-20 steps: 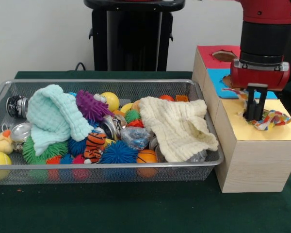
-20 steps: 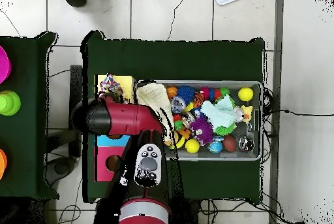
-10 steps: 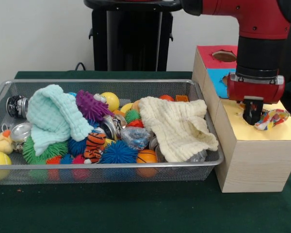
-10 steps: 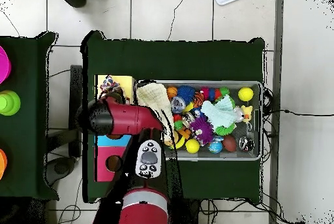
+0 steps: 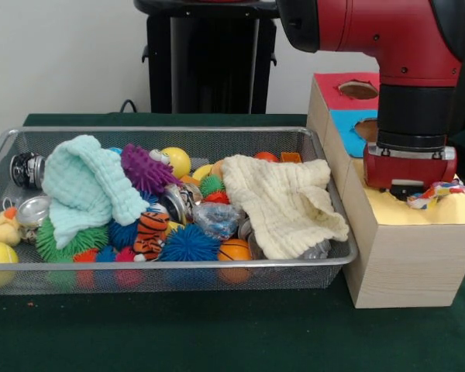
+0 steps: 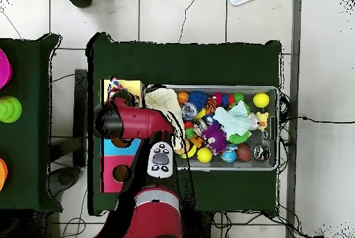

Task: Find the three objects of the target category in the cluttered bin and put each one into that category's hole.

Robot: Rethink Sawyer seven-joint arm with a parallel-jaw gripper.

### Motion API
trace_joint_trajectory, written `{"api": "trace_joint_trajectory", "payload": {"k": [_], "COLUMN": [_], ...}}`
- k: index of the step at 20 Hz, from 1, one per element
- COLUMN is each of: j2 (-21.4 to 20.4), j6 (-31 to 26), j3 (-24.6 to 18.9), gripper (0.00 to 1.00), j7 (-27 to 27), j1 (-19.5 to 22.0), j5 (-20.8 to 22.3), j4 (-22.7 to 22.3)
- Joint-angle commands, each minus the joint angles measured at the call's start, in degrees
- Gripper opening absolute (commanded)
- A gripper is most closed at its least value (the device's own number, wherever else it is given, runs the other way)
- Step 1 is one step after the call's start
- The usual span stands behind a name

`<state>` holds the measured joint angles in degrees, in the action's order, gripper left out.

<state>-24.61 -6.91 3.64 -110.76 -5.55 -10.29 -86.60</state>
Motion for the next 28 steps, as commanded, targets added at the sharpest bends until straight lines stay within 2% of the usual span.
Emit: {"api": "trace_joint_trajectory", "payload": {"k": [1, 6, 9, 20, 28], "j2": [9.92, 10.53, 8.87, -5.51, -8.99], "j6": [3.15, 3.90, 1.70, -15.79, -24.19], "j3": [-4.92, -5.12, -5.11, -2.65, -0.24], "gripper": [0.00, 0.00, 0.00, 0.00, 0.00], "j7": [-9.02, -8.71, -8.06, -7.43, -9.07], "j1": [2.24, 2.43, 2.48, 0.80, -0.76], "j5": [-0.95, -0.42, -0.23, -1.52, -1.57], "j4": [1.38, 1.89, 1.12, -3.99, -1.78]}}
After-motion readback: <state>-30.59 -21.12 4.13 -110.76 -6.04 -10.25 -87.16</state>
